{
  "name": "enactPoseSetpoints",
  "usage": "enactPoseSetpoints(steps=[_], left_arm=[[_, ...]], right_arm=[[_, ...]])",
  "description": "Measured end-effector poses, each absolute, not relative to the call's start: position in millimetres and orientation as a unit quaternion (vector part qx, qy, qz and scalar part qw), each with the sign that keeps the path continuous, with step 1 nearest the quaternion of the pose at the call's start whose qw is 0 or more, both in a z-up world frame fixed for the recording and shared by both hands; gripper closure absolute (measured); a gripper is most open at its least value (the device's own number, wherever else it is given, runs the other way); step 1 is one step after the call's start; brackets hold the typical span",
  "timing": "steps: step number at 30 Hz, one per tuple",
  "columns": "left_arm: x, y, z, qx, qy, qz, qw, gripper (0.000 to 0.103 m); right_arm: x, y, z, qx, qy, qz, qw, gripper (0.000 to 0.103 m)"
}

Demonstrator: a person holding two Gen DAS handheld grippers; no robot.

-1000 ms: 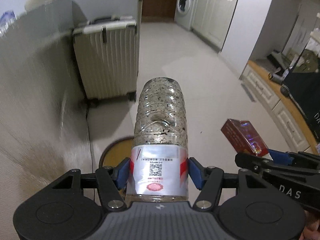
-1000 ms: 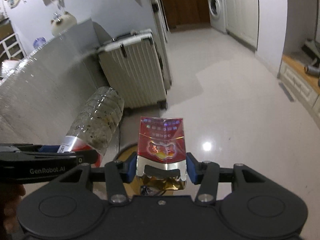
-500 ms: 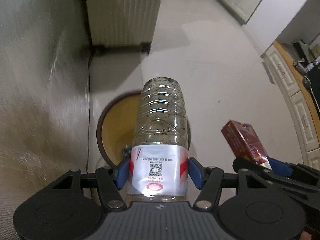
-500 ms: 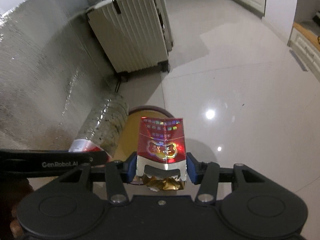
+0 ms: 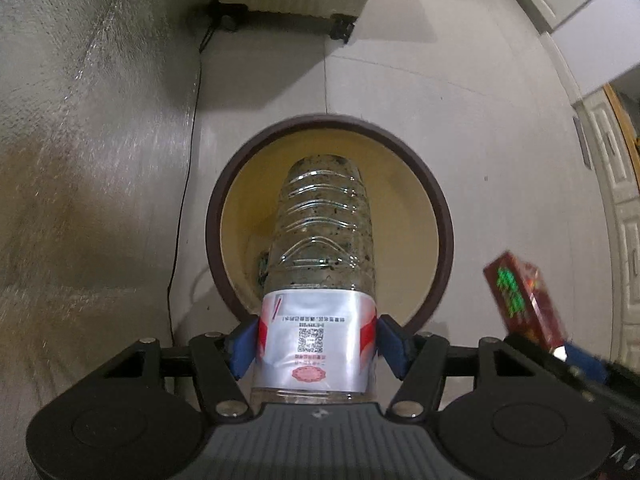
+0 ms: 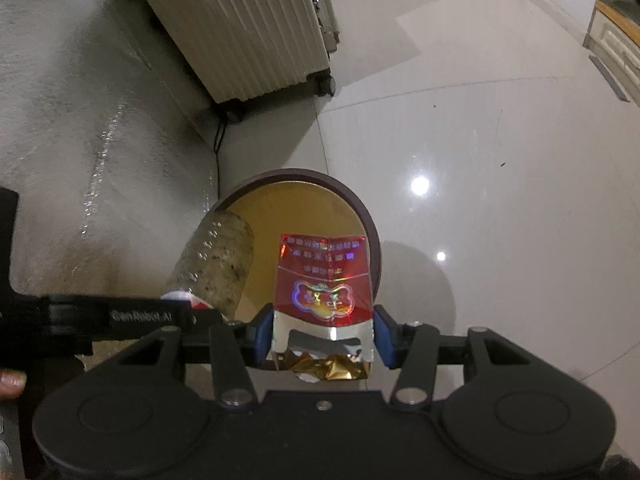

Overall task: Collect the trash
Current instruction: 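Open both tools to drop the bottle and cigarette pack into the wastebasket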

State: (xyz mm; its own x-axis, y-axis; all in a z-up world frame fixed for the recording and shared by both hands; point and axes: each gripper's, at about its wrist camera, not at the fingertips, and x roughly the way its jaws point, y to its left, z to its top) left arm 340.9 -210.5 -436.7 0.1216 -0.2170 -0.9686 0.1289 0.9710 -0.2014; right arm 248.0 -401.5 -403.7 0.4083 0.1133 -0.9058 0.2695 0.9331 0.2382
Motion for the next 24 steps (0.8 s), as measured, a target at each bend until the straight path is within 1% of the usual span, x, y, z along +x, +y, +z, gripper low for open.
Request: enactPoseSetpoints(steps=[2, 3, 14, 17, 18, 19, 20, 24], left_arm=[[350.3, -207.7, -440.6, -0.046, 0.654, -0.106, 0.747, 0.023], [352.6, -205.6, -441.4, -0.05, 0.653, -0.101, 0.749, 0.013], [345.1, -201.6, -439.3, -0.004, 0.642, -0.11, 0.759, 0.012], [337.9, -197.6, -435.3, 0.015, 0.636, -0.103, 0.764, 0.012], [336.5, -196.4, -434.9, 0.02, 0.636, -0.1, 0.765, 0.012], [335.7, -194.8, -435.7, 0.022, 0.636, -0.101, 0.764, 0.012], [334.7, -193.6, -435.9, 0.023, 0.638, -0.103, 0.763, 0.012], [331.1, -191.6, -436.7, 0.028, 0.641, -0.102, 0.761, 0.012]], right_arm=[[253.2, -400.8, -408.4, 0.175, 0.543, -0.051, 0.82, 0.052], [255.1, -401.9, -409.3, 0.175, 0.543, -0.052, 0.82, 0.052], [281.3, -393.1, -426.5, 0.19, 0.554, -0.054, 0.809, 0.051], [285.8, -391.4, -431.1, 0.197, 0.55, -0.038, 0.811, 0.049], [287.1, -391.3, -432.8, 0.202, 0.547, -0.033, 0.811, 0.04], [287.5, -390.8, -433.3, 0.205, 0.547, -0.035, 0.811, 0.024], [287.1, -390.2, -433.0, 0.202, 0.547, -0.043, 0.812, 0.02], [280.3, -389.7, -433.3, 0.183, 0.55, -0.041, 0.814, 0.019]])
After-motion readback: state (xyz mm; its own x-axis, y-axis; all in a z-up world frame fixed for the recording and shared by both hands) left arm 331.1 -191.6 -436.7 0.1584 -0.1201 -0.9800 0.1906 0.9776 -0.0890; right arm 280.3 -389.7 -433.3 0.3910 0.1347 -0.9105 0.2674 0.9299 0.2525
